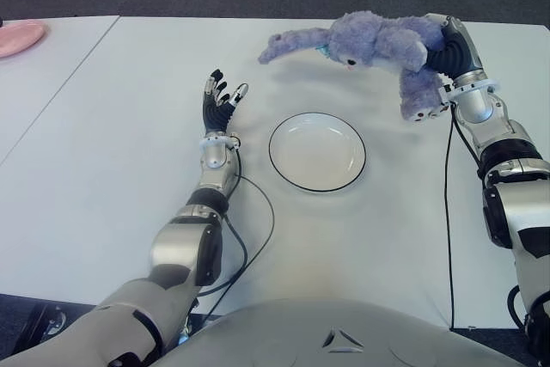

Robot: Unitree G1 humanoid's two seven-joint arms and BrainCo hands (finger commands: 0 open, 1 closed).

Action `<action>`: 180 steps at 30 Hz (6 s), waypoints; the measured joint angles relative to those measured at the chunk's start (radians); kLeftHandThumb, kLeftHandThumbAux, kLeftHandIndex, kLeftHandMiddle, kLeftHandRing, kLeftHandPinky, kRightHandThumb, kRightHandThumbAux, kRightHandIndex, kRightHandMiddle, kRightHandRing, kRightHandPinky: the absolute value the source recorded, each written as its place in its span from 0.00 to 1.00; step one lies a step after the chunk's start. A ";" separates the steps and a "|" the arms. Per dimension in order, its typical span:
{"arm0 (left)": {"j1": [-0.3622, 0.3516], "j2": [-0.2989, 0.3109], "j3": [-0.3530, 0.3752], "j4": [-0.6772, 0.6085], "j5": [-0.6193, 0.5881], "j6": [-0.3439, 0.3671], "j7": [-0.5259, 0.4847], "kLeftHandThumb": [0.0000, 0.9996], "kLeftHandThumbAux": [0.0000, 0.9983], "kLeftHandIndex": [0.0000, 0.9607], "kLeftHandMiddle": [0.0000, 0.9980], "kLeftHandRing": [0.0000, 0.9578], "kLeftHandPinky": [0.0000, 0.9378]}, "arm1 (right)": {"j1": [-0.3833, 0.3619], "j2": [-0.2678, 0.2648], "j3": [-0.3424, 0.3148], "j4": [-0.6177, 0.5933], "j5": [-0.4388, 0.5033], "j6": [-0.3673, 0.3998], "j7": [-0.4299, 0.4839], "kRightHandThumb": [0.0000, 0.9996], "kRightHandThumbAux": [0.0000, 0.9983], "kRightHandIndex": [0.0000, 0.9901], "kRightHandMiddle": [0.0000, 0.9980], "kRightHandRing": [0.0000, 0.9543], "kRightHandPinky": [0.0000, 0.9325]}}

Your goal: Put the doll into the plate.

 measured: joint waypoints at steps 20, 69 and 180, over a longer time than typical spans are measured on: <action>0.000 0.000 -0.001 0.000 0.001 0.000 0.000 0.00 0.66 0.11 0.11 0.12 0.17 | 0.045 0.040 -0.032 -0.229 -0.004 -0.106 -0.052 0.70 0.72 0.44 0.90 0.93 0.93; 0.000 0.000 -0.001 0.000 0.001 0.001 0.000 0.00 0.67 0.10 0.10 0.12 0.17 | 0.361 0.158 0.096 -0.588 0.057 -0.276 0.283 0.70 0.73 0.44 0.90 0.95 0.97; -0.002 -0.002 0.000 0.008 0.001 0.011 0.000 0.00 0.71 0.06 0.10 0.12 0.18 | 0.145 0.176 -0.004 -0.253 0.312 0.140 0.812 0.21 0.34 0.00 0.00 0.00 0.05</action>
